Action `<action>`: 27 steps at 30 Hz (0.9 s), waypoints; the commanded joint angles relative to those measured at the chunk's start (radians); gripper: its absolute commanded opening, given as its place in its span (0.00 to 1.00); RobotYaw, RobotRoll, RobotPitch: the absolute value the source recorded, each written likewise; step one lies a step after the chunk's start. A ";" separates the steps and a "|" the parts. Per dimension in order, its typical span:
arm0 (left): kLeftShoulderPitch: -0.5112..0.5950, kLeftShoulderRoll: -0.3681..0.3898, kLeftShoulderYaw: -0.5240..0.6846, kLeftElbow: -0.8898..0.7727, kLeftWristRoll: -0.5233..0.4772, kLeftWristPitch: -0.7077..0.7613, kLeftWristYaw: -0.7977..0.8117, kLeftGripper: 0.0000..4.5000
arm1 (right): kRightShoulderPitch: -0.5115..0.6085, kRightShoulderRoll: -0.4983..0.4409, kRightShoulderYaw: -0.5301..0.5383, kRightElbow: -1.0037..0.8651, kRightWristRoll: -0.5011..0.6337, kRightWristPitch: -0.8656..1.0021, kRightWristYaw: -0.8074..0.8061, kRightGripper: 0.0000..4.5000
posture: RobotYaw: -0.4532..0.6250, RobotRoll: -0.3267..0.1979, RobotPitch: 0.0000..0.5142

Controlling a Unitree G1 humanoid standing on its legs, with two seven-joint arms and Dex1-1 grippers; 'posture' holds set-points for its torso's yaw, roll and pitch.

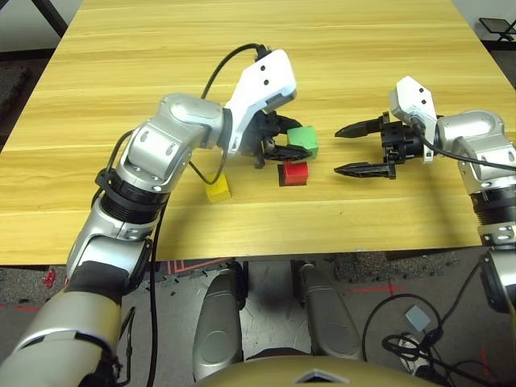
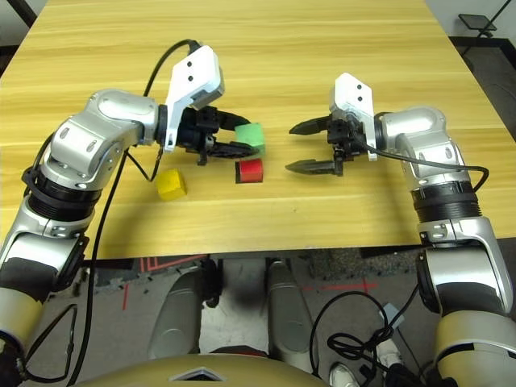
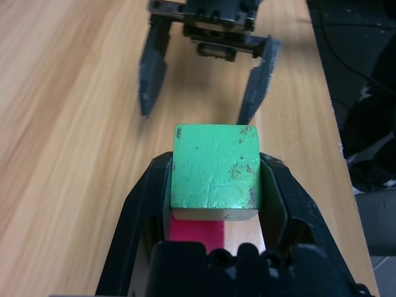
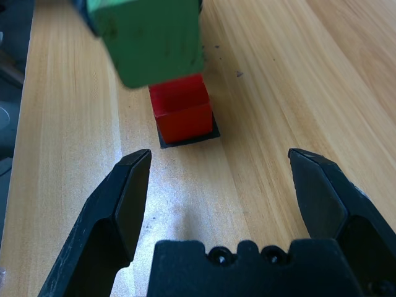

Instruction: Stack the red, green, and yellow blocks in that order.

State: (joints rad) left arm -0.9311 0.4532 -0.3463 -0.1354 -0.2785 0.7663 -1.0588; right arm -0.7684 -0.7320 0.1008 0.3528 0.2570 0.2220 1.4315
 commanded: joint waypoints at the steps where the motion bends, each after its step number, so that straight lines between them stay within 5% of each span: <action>1: 0.023 -0.002 -0.031 0.028 0.018 -0.051 -0.010 0.46 | 0.024 -0.021 -0.018 -0.026 0.007 0.010 -0.007 1.00 | 0.50 0.69 0.50; 27: 0.062 0.028 -0.061 0.091 0.079 -0.151 -0.077 0.46 | 0.043 -0.030 -0.035 -0.087 0.026 0.063 -0.035 1.00 | 0.48 0.68 0.54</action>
State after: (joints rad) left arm -0.8828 0.4754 -0.3916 -0.0217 -0.2021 0.6105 -1.1253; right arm -0.7266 -0.7565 0.0743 0.2807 0.2710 0.2782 1.3977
